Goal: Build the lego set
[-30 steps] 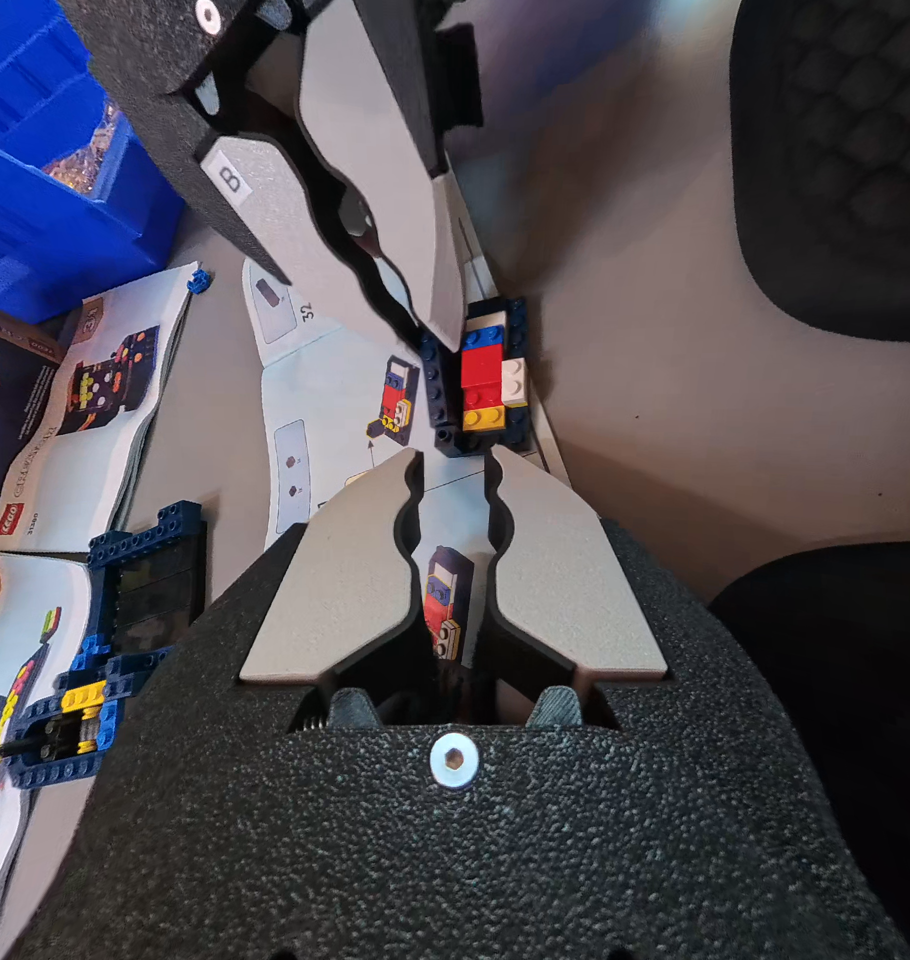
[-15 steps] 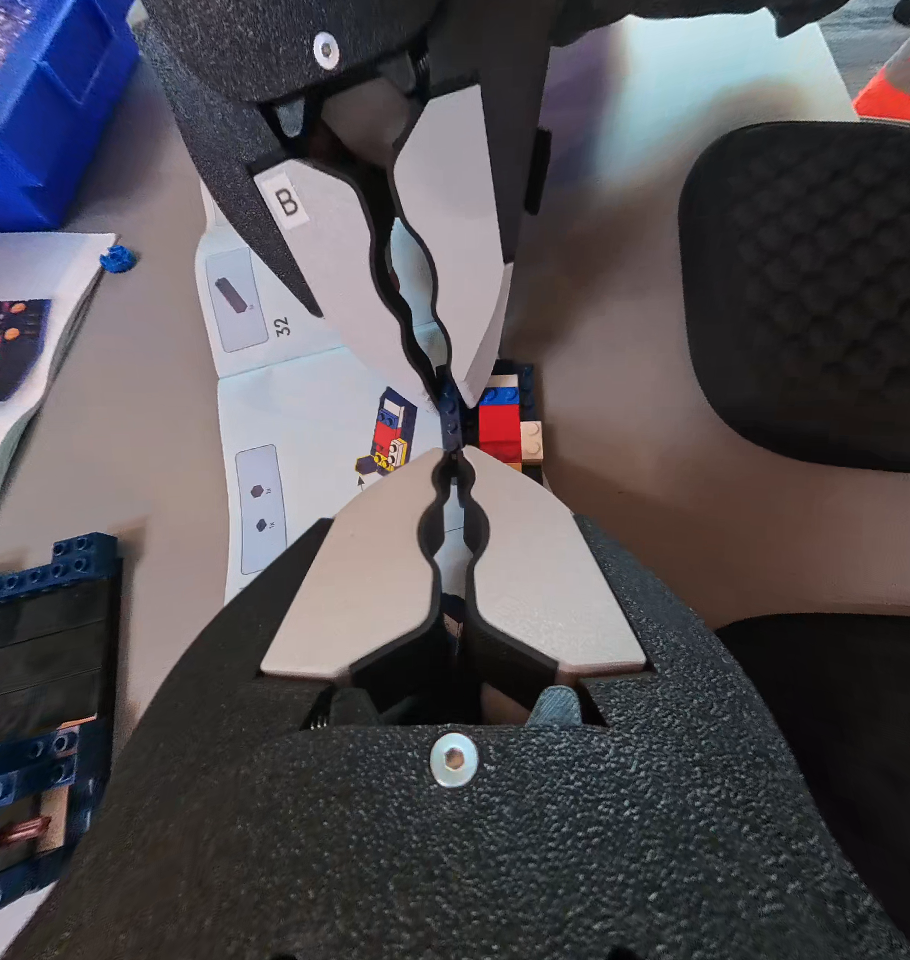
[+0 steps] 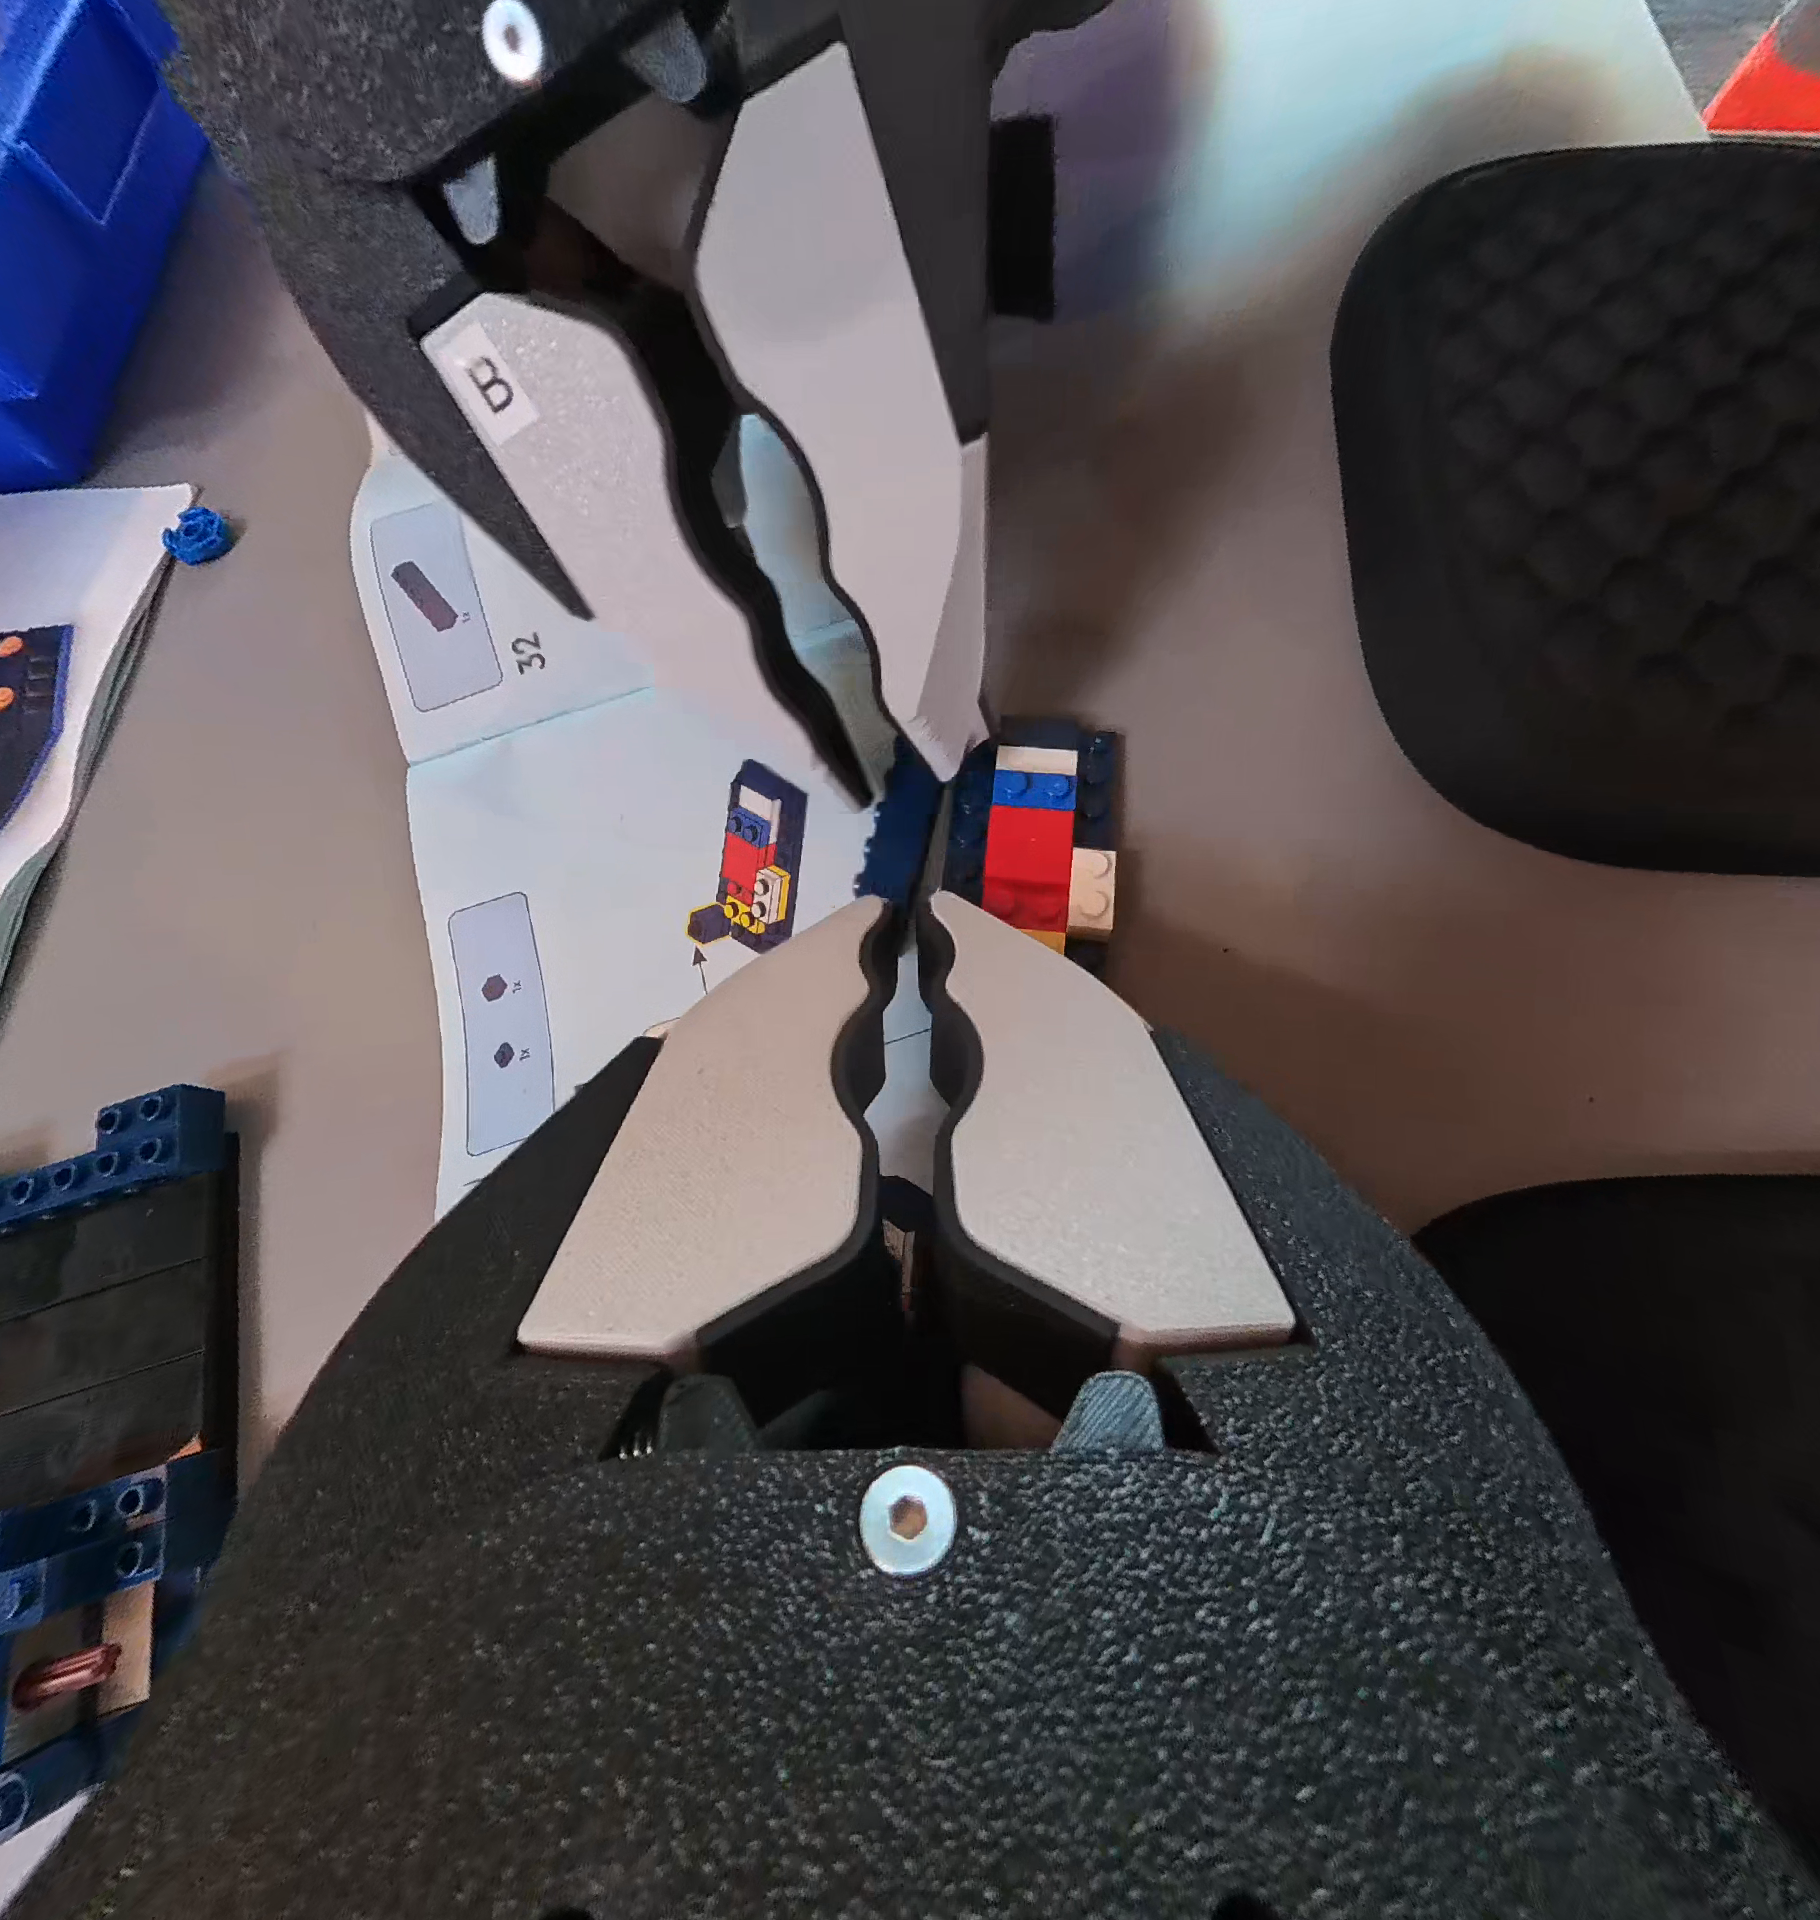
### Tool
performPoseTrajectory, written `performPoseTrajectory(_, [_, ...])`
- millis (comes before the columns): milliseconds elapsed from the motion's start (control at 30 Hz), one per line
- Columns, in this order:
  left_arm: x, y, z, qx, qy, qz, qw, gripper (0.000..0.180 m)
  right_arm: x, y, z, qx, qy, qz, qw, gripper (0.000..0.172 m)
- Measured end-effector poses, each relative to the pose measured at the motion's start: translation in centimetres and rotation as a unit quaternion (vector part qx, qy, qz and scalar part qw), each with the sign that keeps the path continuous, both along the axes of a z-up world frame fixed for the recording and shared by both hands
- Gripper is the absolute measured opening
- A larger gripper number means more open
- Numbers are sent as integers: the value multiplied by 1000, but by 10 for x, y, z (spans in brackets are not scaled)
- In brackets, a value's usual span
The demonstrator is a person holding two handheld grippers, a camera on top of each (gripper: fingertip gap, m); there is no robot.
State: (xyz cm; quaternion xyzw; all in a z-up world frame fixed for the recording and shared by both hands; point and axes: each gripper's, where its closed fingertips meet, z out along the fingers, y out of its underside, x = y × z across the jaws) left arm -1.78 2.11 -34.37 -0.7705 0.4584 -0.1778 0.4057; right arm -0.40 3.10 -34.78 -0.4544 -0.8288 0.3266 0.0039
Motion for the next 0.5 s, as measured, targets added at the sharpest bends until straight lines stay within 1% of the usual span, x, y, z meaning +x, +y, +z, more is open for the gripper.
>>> performPoseTrajectory(100, [2, -2, -3, 1, 10, -6, 1000, 3, -3, 1, -3, -32, -31, -33, 998, 23])
performPoseTrajectory(167, [1, -1, -2, 8, 14, -5, 1000, 4, -5, 3, -4, -38, -35, -48, 997, 20])
performPoseTrajectory(267, [-5, 2, 5, 15, 7, 10, 1000, 8, -6, 4, -5, -23, -31, -57, 998, 19])
performPoseTrajectory(367, [-15, 5, 13, 24, -4, 38, 999, 14, -5, 3, -6, 14, -13, -52, 998, 19])
performPoseTrajectory(433, [-23, 10, 18, 20, -28, 72, 997, 15, -6, 1, -4, 35, 18, -44, 998, 4])
performPoseTrajectory(467, [-25, 11, 20, 7, -50, 89, 995, 16, -8, 5, -3, 58, 42, -50, 996, 0])
performPoseTrajectory(500, [-26, 13, 22, -11, -80, 107, 991, 17, -8, 6, -2, 74, 59, -48, 994, 0])
